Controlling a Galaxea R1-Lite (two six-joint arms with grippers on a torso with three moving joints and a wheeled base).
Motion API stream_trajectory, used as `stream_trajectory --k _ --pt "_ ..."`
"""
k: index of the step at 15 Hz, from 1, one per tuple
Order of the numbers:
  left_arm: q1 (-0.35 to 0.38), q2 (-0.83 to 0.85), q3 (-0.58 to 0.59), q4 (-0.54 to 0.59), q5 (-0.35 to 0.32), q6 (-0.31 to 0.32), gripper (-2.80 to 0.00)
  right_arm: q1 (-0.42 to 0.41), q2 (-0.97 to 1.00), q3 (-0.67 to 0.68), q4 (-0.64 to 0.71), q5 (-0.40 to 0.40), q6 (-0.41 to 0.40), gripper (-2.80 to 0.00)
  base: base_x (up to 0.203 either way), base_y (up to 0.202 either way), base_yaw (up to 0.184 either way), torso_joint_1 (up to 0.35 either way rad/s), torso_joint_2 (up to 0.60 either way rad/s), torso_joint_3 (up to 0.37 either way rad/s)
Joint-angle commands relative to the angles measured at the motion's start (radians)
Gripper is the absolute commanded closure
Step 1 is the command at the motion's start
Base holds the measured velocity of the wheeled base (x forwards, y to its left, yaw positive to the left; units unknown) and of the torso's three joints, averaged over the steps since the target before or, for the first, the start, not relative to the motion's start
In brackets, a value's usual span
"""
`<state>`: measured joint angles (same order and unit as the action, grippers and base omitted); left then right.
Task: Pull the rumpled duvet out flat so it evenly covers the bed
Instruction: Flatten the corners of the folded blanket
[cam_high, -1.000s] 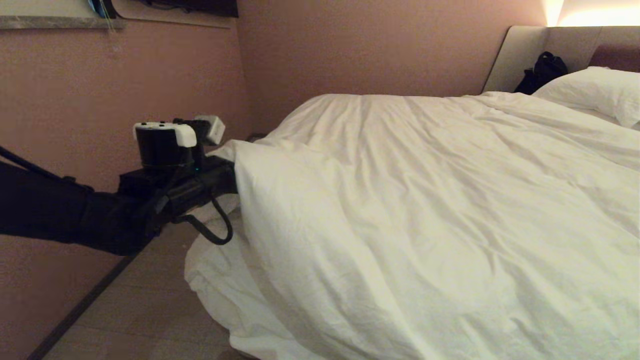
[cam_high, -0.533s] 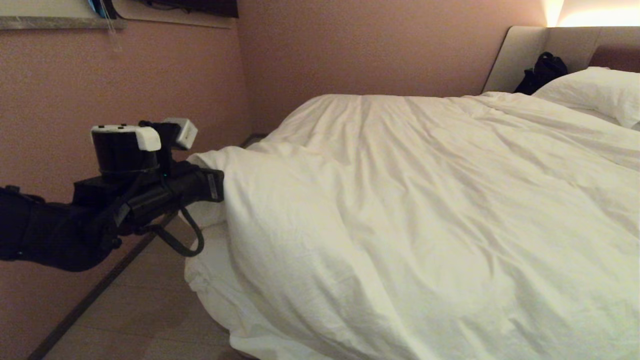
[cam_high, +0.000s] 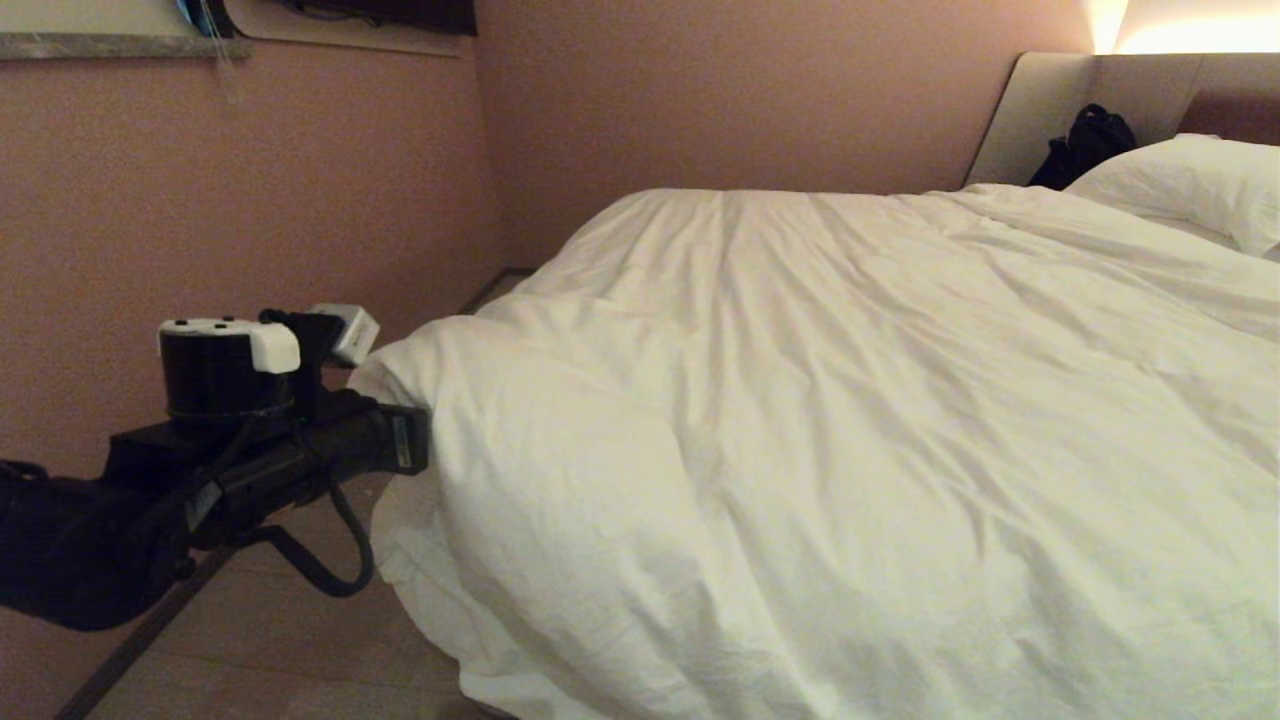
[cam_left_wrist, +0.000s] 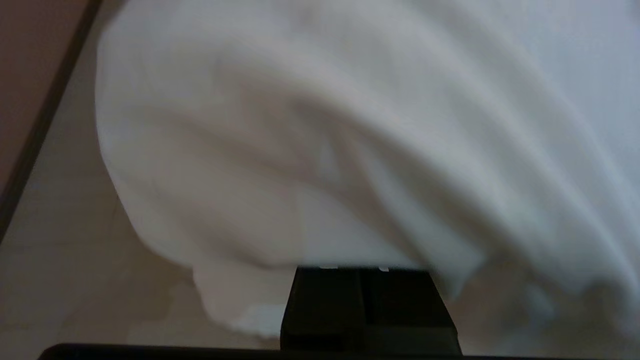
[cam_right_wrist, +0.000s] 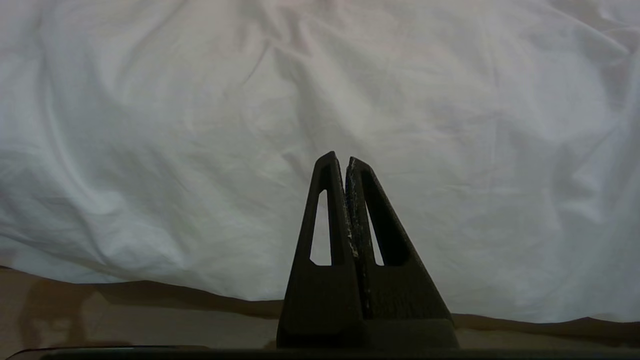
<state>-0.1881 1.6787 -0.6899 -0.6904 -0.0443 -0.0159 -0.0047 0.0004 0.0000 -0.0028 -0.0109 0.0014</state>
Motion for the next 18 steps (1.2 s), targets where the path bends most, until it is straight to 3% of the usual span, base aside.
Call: stream_trajectory --k 1,4,5,12,18 --pt "0.001 -0.010 0.057 -0.006 0.000 -0.002 0.00 0.000 0.000 0.000 0.000 0.002 0.000 0.00 0.000 0.000 0.000 0.000 0.00 0.000" --pt "0.002 -0.016 0.103 -0.041 0.001 -0.001 0.00 0.000 0.000 0.000 0.000 0.001 0.000 0.00 0.000 0.000 0.000 0.000 0.00 0.000" --pt "0.001 -0.017 0.120 -0.065 0.001 0.000 -2.80 0.000 0.000 0.000 0.000 0.000 0.000 0.00 0.000 0.000 0.000 0.000 0.00 0.000" --pt "0.001 -0.069 0.221 -0.085 0.001 0.001 -2.80 0.000 0.000 0.000 0.000 0.001 0.000 0.00 0.000 0.000 0.000 0.000 0.00 0.000" --pt "0.002 -0.236 0.415 -0.153 0.000 -0.015 -2.80 0.000 0.000 0.000 0.000 0.000 0.000 0.00 0.000 0.000 0.000 0.000 0.00 0.000"
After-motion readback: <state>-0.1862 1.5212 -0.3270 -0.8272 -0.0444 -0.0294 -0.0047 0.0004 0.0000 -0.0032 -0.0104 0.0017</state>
